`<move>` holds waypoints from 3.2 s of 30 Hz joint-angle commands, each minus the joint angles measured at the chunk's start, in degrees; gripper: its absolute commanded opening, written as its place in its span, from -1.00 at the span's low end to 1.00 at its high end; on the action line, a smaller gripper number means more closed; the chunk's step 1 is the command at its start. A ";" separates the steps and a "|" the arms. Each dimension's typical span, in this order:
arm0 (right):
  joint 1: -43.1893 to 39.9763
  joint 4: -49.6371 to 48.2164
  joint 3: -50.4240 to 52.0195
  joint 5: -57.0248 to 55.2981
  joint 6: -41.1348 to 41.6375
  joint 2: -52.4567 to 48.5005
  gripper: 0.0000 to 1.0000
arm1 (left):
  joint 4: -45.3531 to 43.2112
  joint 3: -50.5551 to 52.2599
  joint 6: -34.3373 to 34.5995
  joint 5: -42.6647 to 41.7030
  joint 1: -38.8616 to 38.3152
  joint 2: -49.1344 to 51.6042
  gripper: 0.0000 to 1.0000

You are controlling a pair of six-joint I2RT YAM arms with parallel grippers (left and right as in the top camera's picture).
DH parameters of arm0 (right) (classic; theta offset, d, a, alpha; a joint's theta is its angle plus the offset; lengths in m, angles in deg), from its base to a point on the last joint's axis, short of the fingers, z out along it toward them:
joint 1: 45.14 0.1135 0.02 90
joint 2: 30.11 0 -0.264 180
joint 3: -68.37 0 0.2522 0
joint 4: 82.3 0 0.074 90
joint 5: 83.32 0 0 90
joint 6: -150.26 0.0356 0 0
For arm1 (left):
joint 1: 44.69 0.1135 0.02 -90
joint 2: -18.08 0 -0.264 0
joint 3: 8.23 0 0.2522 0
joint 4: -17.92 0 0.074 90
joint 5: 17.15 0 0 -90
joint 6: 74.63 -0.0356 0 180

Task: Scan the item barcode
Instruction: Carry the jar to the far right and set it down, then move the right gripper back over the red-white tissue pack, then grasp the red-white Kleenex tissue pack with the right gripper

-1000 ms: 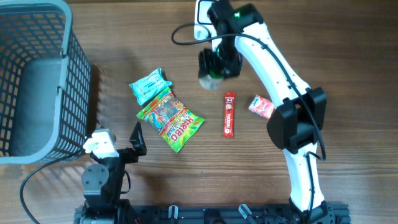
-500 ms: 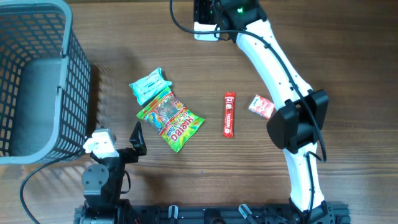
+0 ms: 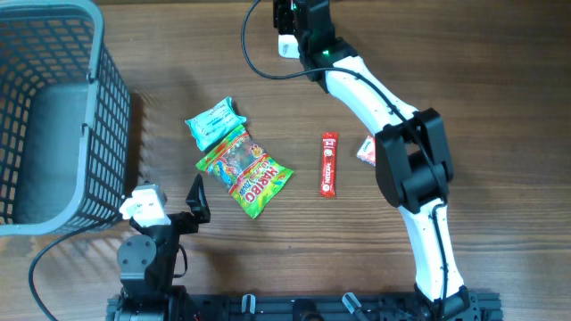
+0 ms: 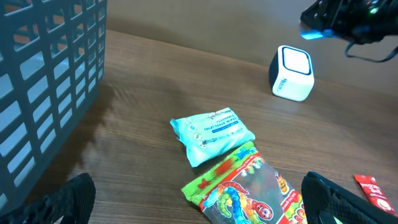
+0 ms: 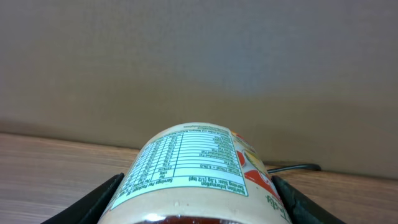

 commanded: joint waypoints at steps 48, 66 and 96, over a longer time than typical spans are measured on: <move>-66.99 48.63 5.27 3.52 7.17 5.62 0.22 | -0.15 0.59 0.11 -0.66 0.22 -0.35 1.00; -64.26 56.52 -1.20 38.64 9.35 29.59 0.99 | -0.15 0.59 0.11 -0.66 0.22 -0.35 1.00; -19.98 46.71 50.10 19.93 26.95 31.04 0.86 | -0.15 0.59 0.11 -0.66 0.22 -0.35 1.00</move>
